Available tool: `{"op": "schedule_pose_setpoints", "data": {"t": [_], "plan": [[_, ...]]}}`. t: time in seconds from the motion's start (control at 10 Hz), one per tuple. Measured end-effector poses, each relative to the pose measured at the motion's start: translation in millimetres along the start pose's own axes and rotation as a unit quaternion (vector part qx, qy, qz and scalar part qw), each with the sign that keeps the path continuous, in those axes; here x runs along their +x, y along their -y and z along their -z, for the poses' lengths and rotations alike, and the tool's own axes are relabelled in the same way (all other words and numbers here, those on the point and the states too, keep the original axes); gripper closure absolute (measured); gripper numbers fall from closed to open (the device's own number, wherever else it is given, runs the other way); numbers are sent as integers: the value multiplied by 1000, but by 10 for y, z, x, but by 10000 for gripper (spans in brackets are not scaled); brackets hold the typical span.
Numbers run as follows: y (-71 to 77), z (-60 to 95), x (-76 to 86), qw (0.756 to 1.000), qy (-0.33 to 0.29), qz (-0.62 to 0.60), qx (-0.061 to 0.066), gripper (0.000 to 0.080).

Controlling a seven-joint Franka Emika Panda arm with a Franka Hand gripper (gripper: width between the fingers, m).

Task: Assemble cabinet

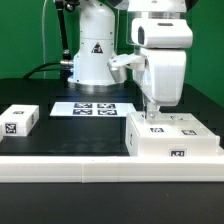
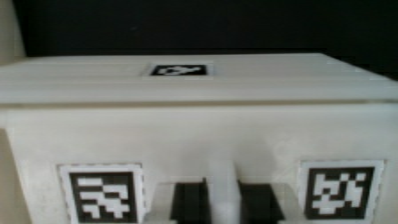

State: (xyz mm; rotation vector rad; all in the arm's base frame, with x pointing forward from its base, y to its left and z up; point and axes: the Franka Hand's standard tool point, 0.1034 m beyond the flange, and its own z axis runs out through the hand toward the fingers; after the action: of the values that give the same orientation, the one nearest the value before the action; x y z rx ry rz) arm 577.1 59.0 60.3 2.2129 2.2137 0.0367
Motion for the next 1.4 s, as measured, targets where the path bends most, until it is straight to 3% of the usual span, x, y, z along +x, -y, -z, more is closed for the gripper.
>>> {"op": "schedule_pose_setpoints", "data": {"t": [0.5,0.7,0.8,0.9,1.0,1.1,1.4], "plan": [[8,-5,-4,1000,1,-6,3,728],[10,-7,-4,1000,1,-6,3,380],[11,-8,-4,1000,1,-6,3,249],[11,-9,-4,1000,1,-6,4,249],[12,-10,-4,1000,1,-6,4,80],[12,-10,-4,1000,1,-6,4,15],[13,-11,-4,1000,1,-6,4,1]]}}
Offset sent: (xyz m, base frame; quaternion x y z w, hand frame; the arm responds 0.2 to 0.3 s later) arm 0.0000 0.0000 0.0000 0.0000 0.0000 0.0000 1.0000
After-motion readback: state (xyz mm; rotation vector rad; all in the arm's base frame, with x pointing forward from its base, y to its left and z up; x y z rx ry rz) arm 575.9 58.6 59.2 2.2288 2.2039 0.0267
